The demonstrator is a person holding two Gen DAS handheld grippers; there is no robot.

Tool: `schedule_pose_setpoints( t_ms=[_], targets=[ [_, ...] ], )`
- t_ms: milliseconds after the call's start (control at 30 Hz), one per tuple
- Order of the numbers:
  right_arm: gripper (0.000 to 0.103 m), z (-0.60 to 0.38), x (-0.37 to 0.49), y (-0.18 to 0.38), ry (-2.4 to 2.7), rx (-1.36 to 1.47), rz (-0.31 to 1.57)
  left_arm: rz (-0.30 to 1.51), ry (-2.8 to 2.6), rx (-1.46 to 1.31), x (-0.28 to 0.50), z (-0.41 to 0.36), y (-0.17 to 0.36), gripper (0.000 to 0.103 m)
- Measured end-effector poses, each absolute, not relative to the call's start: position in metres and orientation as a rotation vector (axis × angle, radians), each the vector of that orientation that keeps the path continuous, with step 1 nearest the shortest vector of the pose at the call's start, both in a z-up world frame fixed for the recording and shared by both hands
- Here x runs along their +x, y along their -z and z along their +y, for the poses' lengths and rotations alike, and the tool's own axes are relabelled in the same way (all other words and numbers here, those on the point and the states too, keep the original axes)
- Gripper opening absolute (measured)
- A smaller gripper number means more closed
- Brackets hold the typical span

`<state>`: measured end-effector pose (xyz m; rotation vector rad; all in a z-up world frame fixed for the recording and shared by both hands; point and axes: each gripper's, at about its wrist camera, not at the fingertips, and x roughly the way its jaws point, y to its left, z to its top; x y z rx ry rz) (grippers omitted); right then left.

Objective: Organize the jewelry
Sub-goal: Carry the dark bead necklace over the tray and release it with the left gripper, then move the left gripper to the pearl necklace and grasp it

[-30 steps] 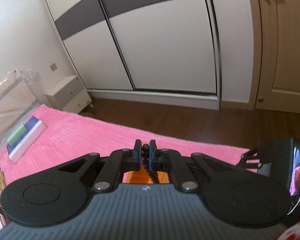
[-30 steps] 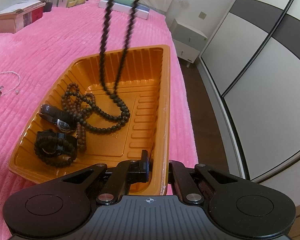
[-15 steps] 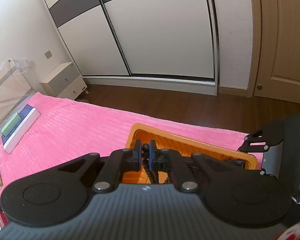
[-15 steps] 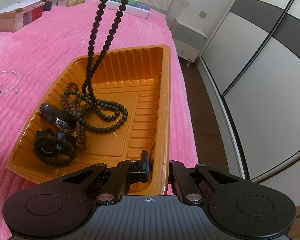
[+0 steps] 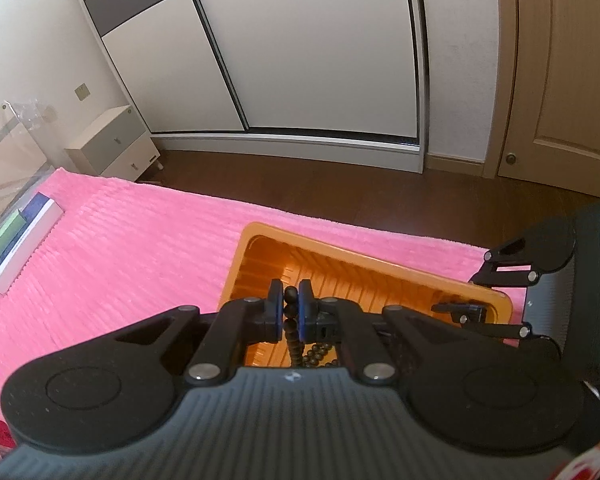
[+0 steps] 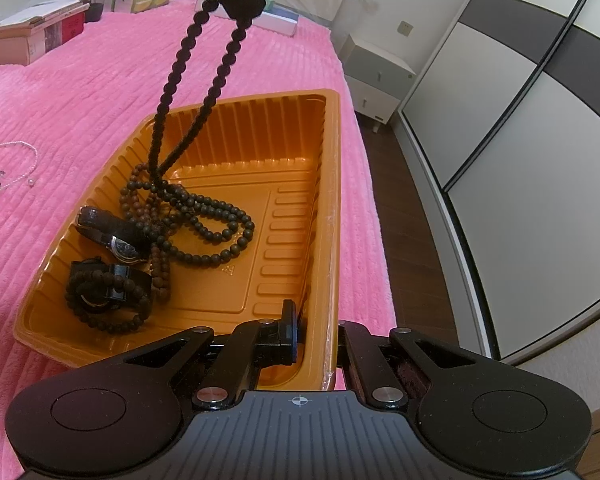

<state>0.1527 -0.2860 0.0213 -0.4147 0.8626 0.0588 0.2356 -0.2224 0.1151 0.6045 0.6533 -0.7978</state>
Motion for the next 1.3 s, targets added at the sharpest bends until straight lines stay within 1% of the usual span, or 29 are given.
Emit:
schedule_pose_setpoints(
  t_ms=[100, 167, 333, 633, 867, 967, 1067, 1300],
  targets=[
    [0.004, -0.286, 0.153, -0.021, -0.058, -0.415, 0.863, 0.666, 0.800, 0.587, 0.236, -0.224, -0.113, 0.007],
    [0.004, -0.286, 0.152, -0.021, -0.058, -0.416, 0.862, 0.671, 0.802, 0.576, 0.237, -0.224, -0.113, 0.010],
    [0.004, -0.286, 0.152, -0.021, -0.057, -0.417, 0.861, 0.666, 0.798, 0.567, 0.237, -0.219, -0.116, 0.010],
    [0.004, -0.285, 0.151, -0.022, -0.057, -0.421, 0.860, 0.637, 0.737, 0.503, 0.226, -0.181, -0.120, 0.012],
    [0.004, -0.284, 0.151, -0.023, -0.057, -0.423, 0.858, 0.644, 0.621, 0.399, 0.212, -0.120, -0.110, 0.013],
    [0.004, -0.285, 0.151, -0.023, -0.057, -0.424, 0.859, 0.650, 0.549, 0.342, 0.206, -0.087, -0.101, 0.016],
    [0.004, -0.285, 0.150, -0.023, -0.057, -0.426, 0.859, 0.669, 0.482, 0.261, 0.200, -0.054, -0.091, 0.017],
    [0.004, -0.285, 0.149, -0.024, -0.058, -0.429, 0.859, 0.726, 0.316, 0.138, 0.180, 0.020, -0.052, 0.018]
  ],
)
